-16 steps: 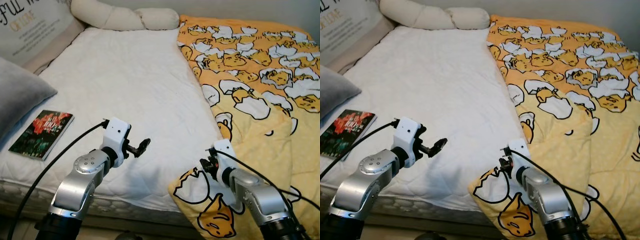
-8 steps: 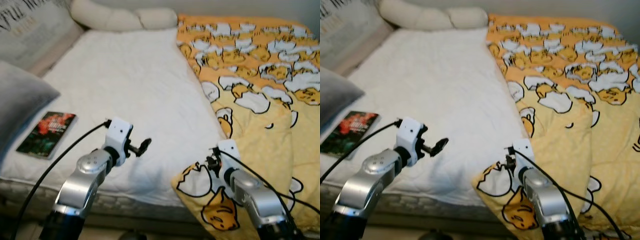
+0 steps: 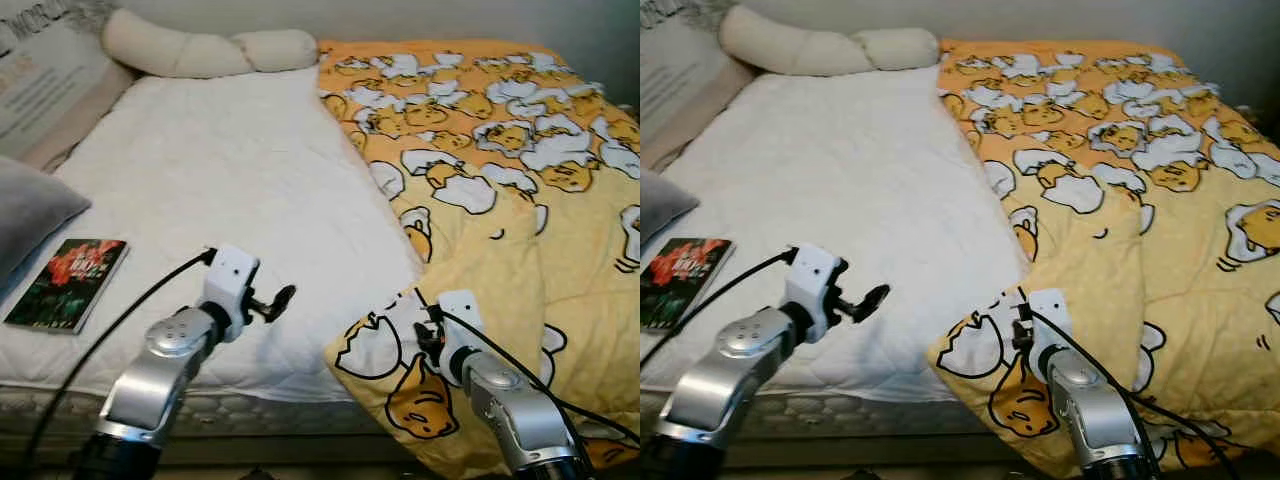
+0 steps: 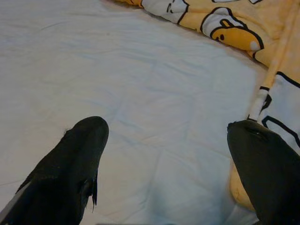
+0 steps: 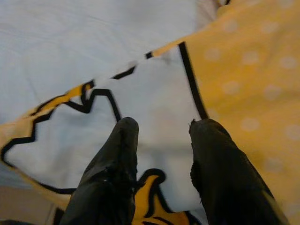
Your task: Clean up the room
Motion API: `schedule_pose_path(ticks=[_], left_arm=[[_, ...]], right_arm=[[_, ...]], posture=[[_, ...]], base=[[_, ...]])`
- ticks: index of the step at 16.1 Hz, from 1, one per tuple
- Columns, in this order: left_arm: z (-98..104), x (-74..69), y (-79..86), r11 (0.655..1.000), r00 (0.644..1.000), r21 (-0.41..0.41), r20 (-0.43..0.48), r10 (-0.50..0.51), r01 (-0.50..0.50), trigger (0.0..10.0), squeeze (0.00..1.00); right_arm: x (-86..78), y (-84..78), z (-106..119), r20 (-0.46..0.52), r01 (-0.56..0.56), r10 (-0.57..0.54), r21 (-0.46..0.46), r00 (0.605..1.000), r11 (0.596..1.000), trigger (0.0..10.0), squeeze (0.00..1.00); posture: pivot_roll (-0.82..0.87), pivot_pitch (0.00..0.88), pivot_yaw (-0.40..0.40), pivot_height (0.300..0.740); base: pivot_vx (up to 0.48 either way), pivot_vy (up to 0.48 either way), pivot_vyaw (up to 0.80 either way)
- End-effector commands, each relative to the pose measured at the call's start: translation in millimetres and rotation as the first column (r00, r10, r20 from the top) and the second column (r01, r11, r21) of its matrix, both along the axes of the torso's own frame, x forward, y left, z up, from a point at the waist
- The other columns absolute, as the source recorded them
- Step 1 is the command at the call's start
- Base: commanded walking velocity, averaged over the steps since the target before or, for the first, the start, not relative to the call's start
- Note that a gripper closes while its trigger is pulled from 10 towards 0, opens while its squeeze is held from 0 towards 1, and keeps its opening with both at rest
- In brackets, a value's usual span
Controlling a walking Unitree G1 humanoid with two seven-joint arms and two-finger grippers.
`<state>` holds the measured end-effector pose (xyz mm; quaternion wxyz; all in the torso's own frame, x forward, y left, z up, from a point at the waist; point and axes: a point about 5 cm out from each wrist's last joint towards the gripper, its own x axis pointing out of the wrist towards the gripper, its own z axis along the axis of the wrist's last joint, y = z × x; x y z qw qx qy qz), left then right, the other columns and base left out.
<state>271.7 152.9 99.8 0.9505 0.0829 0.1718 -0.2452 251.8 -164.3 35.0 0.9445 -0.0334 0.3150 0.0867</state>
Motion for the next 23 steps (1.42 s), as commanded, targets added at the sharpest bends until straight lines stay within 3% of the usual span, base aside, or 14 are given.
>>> schedule_pose_path(ticks=[1, 3, 5, 7, 9, 12, 16, 17, 18, 19, 20, 21, 23], left_arm=[[5, -1.1, 0.3, 1.0, 1.0, -0.011, 0.007, -0.012, 0.012, 10.0, 0.0], [7, -4.0, 2.2, 0.999, 0.999, -0.01, -0.001, -0.035, 0.035, 10.0, 0.0], [6, -6.2, 5.4, 0.998, 0.998, 0.003, -0.017, -0.06, 0.06, 10.0, 0.0], [6, -8.5, 6.1, 0.994, 0.994, 0.016, -0.04, -0.105, 0.106, 10.0, 0.0], [6, -13.3, 7.1, 0.982, 0.979, 0.025, -0.082, -0.185, 0.187, 10.0, 0.0], [7, -17.5, 6.3, 0.959, 0.953, 0.035, -0.123, -0.275, 0.281, 10.0, 0.0], [9, -26.3, 11.5, 0.932, 0.919, 0.035, -0.184, -0.348, 0.36, 10.0, 0.0], [10, -28.2, 12.4, 0.923, 0.908, 0.025, -0.195, -0.371, 0.383, 10.0, 0.82], [13, -29.8, 12.7, 0.917, 0.898, 0.011, -0.206, -0.389, 0.399, 10.0, 1.0], [15, -31.0, 12.9, 0.911, 0.892, 0.011, -0.212, -0.4, 0.412, 10.0, 1.0], [16, -31.5, 13.1, 0.909, 0.889, 0.014, -0.214, -0.405, 0.417, 10.0, 1.0], [17, -33.0, 13.6, 0.903, 0.884, 0.024, -0.22, -0.413, 0.428, 10.0, 1.0], [18, -38.7, 14.1, 0.889, 0.866, 0.031, -0.244, -0.436, 0.456, 10.0, 0.41]], right_arm=[[3.7, 1.1, 8, 0.023, -0.011, 0.01, 0.022, 1.0, 1.0, 10.0, 1.0], [7.1, -3.6, 9, -0.027, -0.04, 0.04, 0.001, 0.999, 0.999, 10.0, 1.0], [14.1, -6.7, 4, -0.137, -0.086, 0.083, -0.022, 0.987, 0.996, 10.0, 1.0], [20.1, -3.7, 2, -0.179, -0.126, 0.122, -0.011, 0.976, 0.992, 10.0, 1.0], [33.7, 7.5, 5, -0.201, -0.261, 0.257, 0.003, 0.945, 0.965, 10.0, 1.0], [48.1, 19.2, 7, -0.215, -0.495, 0.478, -0.032, 0.852, 0.868, 10.0, 1.0], [52.4, 26.0, 2, -0.246, -0.728, 0.693, -0.094, 0.678, 0.679, 10.0, 1.0], [53.0, 29.6, 0, -0.249, -0.786, 0.747, -0.139, 0.616, 0.602, 10.0, 1.0], [54.8, 33.5, -4, -0.27, -0.81, 0.764, -0.221, 0.586, 0.543, 10.0, 1.0], [55.7, 36.4, -8, -0.287, -0.816, 0.766, -0.273, 0.575, 0.51, 10.0, 0.79], [55.9, 37.3, -9, -0.291, -0.82, 0.769, -0.278, 0.568, 0.5, 10.0, 0.79], [55.7, 42.3, -12, -0.293, -0.824, 0.774, -0.29, 0.561, 0.488, 10.0, 0.0], [50.6, 50.8, -23, -0.316, -0.827, 0.768, -0.294, 0.557, 0.478, 10.0, 0.0]], posture=[[-0.03, 0.0, 0.065, 0.74], [-0.02, 0.0, 0.059, 0.74], [-0.02, 0.0, 0.047, 0.74], [-0.01, 0.0, 0.041, 0.74], [0.0, 0.0, 0.023, 0.74], [0.02, 0.0, 0.002, 0.74], [0.04, 0.0, 0.002, 0.74], [0.05, 0.0, 0.003, 0.74], [0.06, 0.0, 0.01, 0.74], [0.06, 0.0, 0.012, 0.74], [0.06, 0.0, 0.012, 0.74], [0.07, 0.0, 0.018, 0.74], [0.08, 0.02, 0.029, 0.74]], base=[[0.0, 0.0, 0.0], [0.0, 0.0, 0.0], [0.0, 0.0, 0.0], [0.0, 0.0, 0.0], [0.0, 0.0, 0.0], [0.0, 0.0, 0.0], [0.0, 0.0, 0.0], [0.0, 0.0, 0.0], [0.0, 0.0, 0.0], [0.0, 0.0, 0.0], [0.0, 0.0, 0.0], [0.0, 0.0, 0.0], [0.0, 0.0, 0.0]])
